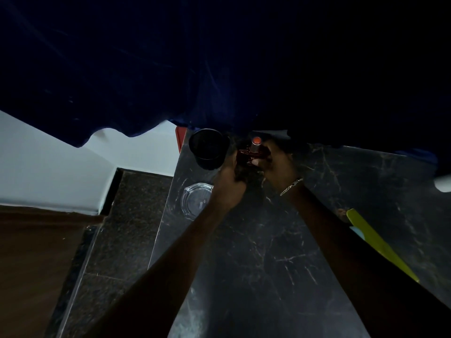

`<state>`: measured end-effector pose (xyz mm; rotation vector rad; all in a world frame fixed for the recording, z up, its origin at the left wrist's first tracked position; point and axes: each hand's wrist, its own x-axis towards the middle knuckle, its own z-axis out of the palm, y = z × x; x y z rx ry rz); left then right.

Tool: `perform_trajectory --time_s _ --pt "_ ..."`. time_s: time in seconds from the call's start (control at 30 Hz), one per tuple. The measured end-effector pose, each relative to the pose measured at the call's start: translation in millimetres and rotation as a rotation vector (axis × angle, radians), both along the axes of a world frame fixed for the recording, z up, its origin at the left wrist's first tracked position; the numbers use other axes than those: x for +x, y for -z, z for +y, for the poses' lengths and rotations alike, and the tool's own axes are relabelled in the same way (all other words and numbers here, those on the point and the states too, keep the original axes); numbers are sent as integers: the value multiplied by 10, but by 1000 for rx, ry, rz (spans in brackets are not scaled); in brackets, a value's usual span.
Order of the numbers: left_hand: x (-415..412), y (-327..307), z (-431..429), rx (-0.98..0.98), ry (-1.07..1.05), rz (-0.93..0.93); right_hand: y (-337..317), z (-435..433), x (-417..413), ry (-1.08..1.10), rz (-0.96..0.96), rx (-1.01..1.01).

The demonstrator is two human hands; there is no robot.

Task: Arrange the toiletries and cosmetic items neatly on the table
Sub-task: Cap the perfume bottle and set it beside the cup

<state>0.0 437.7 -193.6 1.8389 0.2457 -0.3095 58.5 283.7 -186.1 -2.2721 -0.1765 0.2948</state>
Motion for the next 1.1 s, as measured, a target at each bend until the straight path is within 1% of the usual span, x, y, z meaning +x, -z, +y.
perform_trajectory --time_s 0.13,0.27,0.33,0.4,0.47,0.53,0.57,0.63,0.73,0.83,1.0,1.1 --pt "30 111 8 -25 7 -24 48 2 -20 28 -7 -1" --pt "35 117 9 -35 18 -13 78 19 -67 63 39 37" --pt "-2 80 -25 -10 22 -36 45 5 -93 48 52 60" --pt "-60 26 -82 41 -44 -77 -10 -25 -157 35 43 75" --pt "-175 -27 -150 40 -139 -103 -79 -67 -283 64 27 42" --pt "-386 -124 -231 8 -164 -137 -171 -150 -505 76 18 -32" --pt "-525 -175 -276 10 -161 -149 -217 -214 -646 61 -16 -97" --pt "-823 -250 -348 60 -121 -152 -274 -367 -952 23 -94 -218" --pt "-1280 -328 -460 200 -20 -169 -375 -620 -1468 2 -140 -299" --pt "-1636 -357 -600 268 78 -232 -443 -847 -1965 0 -197 -332" --pt "-2035 -352 -907 344 181 -257 -455 -1294 -2555 34 -212 -390" --pt "-2155 -392 -1151 368 237 -225 -449 -1547 -2776 20 -207 -381"
